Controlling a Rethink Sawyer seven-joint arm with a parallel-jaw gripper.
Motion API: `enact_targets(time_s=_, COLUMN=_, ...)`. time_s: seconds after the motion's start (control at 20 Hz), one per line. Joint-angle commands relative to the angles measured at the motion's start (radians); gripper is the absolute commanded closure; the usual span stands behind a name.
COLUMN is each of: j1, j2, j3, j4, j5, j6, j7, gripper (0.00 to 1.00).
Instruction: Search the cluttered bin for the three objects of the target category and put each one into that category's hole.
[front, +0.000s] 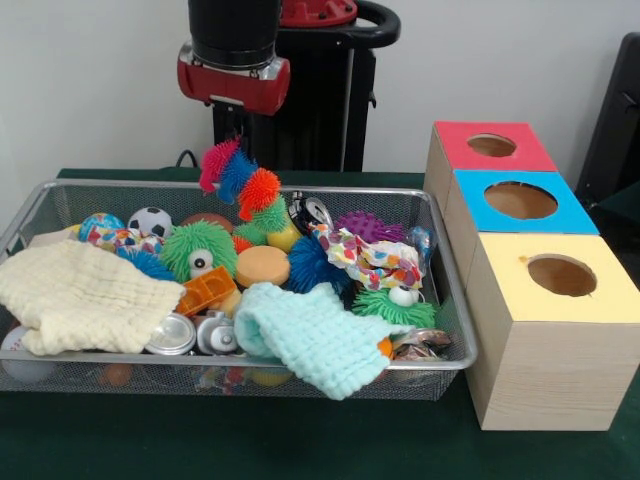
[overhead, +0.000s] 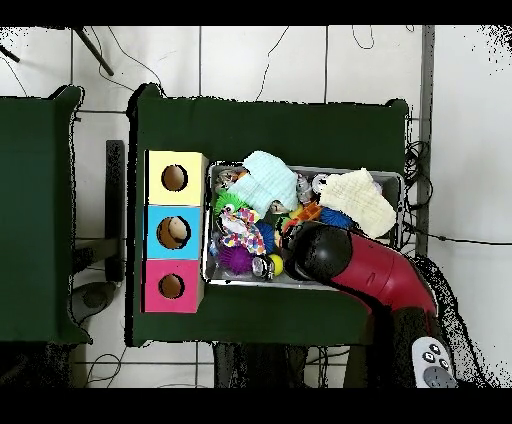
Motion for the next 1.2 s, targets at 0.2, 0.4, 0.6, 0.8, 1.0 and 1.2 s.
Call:
enact_targets(time_s=0.2, j1=-0.056, j2=-0.011, j3=0.138, j4=0.025, j5=-0.062, j6=-0.083, j7=-0.037, gripper=1.00)
enact_targets(time_s=0.4, j1=-0.084, j2=-0.025, j3=0.151, j4=0.032, j5=-0.075, j6=-0.072, j7=-0.058, gripper=1.00)
enact_targets(time_s=0.6, j1=-0.105, j2=-0.026, j3=0.157, j4=0.026, j5=-0.088, j6=-0.060, j7=-0.068, gripper=1.00)
enact_targets(time_s=0.8, j1=-0.112, j2=-0.038, j3=0.159, j4=0.033, j5=-0.096, j6=-0.051, j7=-0.070, gripper=1.00)
enact_targets(time_s=1.0, j1=-0.120, j2=-0.036, j3=0.167, j4=0.022, j5=-0.103, j6=-0.044, j7=-0.069, gripper=1.00)
enact_targets(time_s=1.2, j1=-0.130, j2=-0.033, j3=0.175, j4=0.007, j5=-0.114, j6=-0.031, j7=-0.070, gripper=1.00)
